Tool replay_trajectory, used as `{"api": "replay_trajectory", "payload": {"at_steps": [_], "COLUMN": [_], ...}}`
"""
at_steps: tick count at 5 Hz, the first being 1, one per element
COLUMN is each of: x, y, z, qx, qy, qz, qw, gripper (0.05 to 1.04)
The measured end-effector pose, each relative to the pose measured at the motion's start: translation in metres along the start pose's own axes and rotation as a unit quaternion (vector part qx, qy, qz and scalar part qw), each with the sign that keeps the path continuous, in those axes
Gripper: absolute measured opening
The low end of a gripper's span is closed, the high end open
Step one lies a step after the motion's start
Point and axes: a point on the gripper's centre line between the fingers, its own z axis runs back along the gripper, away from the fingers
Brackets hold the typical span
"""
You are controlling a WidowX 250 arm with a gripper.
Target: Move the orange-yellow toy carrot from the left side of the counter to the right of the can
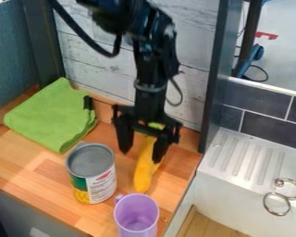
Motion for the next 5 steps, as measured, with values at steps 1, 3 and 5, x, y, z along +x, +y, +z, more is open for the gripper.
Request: {"api": "replay_trajectory", "payload": {"at_steps": [1,3,5], "x": [-0.005,-0.029,-0.071], "y": [0.003,0.046,0.092], "z": [0.020,0.054,0.075], "qx": [-0.001,0.035,0.061], "qy": [-0.010,0.018,0.031], "qz": [-0.010,-0.043,-0.091], "qw": [0.9999,0.9983,0.9935], "gripper": [1.005,1.001,1.001]}}
